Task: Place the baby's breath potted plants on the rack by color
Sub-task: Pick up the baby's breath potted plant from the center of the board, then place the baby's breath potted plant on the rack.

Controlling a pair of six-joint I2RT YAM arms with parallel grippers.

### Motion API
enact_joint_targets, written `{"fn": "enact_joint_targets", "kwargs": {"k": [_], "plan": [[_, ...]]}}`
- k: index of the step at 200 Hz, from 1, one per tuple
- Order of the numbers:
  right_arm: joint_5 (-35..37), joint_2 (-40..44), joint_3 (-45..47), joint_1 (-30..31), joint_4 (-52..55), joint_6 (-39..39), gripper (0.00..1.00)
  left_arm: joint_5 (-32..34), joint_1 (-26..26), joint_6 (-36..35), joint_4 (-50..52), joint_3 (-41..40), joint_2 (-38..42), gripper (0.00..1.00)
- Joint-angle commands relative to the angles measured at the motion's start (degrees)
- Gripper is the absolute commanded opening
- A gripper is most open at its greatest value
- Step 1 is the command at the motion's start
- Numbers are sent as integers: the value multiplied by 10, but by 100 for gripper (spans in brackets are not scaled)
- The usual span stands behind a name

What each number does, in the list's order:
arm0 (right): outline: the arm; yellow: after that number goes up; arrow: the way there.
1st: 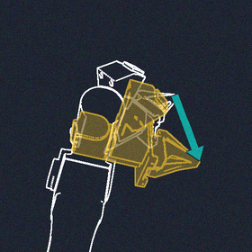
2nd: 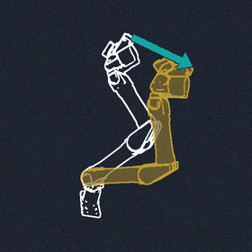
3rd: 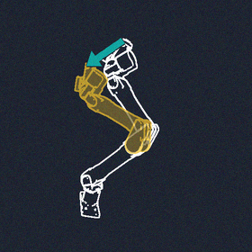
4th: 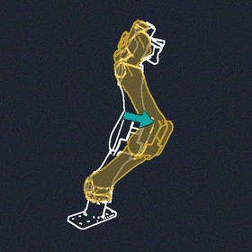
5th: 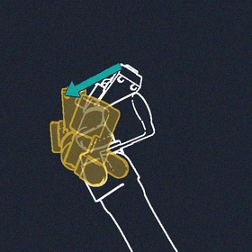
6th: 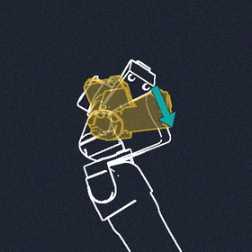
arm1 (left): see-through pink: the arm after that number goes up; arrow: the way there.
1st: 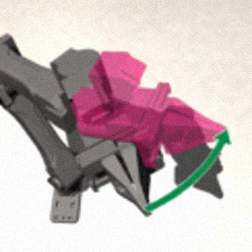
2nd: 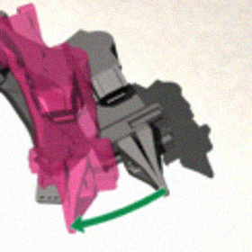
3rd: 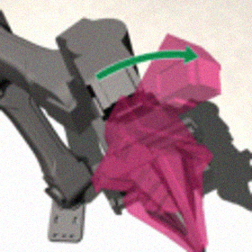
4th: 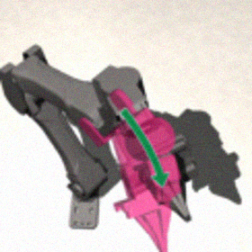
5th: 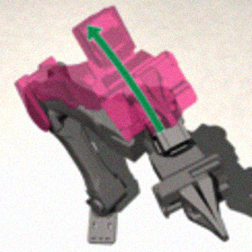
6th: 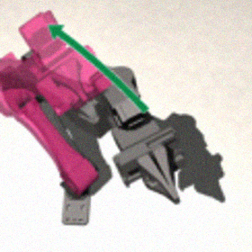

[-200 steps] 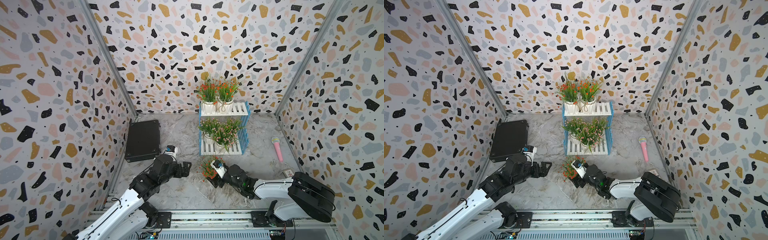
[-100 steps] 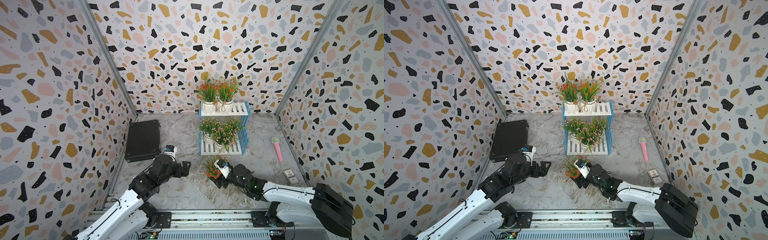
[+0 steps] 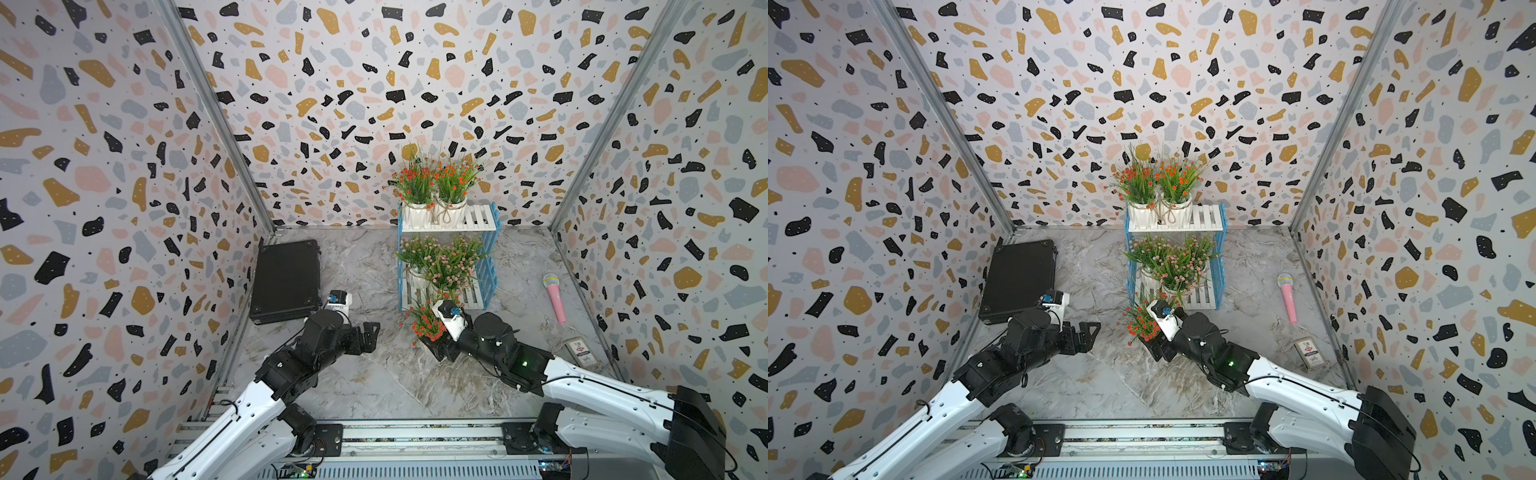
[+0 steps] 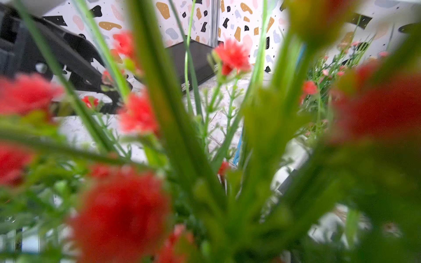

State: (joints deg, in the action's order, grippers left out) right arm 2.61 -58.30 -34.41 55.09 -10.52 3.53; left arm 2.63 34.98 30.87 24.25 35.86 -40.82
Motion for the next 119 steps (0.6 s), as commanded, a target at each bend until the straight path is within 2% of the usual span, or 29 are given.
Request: {"fn": "enact_joint_targets", "kwargs": {"k": [1, 57, 119], "plan": [[35, 19, -56, 0, 42, -13, 71, 12, -3, -7, -2, 5, 8, 99], [77, 21, -161, -30, 161, -9, 71, 7, -4, -6, -11, 1, 13, 99], [86, -8, -293, -108, 255, -25, 71, -3, -3, -9, -20, 1, 14, 99]]}}
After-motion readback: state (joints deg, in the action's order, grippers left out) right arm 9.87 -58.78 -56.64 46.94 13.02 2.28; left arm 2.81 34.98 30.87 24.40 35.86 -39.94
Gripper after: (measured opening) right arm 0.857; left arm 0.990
